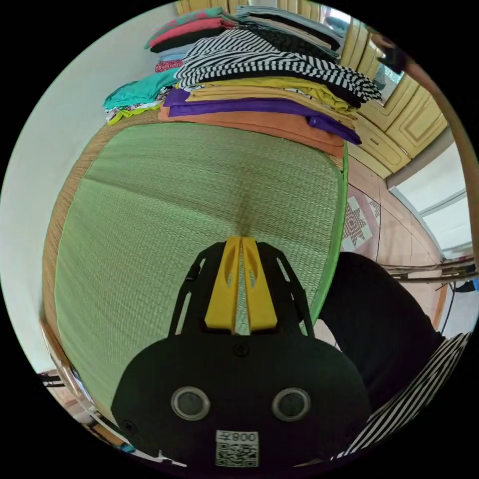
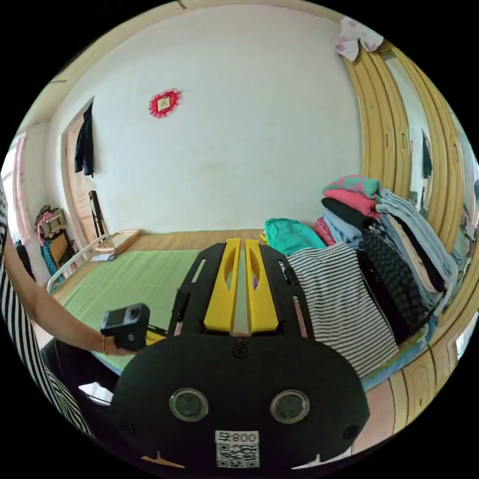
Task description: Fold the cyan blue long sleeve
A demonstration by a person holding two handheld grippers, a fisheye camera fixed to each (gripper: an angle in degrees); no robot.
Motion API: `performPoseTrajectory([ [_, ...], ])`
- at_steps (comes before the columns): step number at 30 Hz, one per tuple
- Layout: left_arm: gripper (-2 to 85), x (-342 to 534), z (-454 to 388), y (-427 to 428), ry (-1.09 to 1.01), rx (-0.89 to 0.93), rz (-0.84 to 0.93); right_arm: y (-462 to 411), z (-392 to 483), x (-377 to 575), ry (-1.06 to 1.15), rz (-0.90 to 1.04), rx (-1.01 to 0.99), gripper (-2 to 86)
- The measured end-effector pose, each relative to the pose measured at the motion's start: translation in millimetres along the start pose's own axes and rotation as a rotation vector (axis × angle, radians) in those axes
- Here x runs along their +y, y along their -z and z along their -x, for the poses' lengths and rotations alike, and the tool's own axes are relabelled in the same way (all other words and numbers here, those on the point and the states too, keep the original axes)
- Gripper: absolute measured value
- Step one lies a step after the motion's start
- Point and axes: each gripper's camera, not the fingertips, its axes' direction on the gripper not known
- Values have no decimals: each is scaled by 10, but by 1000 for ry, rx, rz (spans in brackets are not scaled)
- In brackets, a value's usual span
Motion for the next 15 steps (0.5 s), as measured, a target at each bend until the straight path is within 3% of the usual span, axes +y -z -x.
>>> performPoseTrajectory([
  [7, 3, 410, 44, 337, 131, 54, -81, -1696, -87, -455, -22, 81, -50, 73],
  [15, 2, 941, 300, 722, 198, 226, -207, -3872, -545, -613, -101, 378, 132, 94],
])
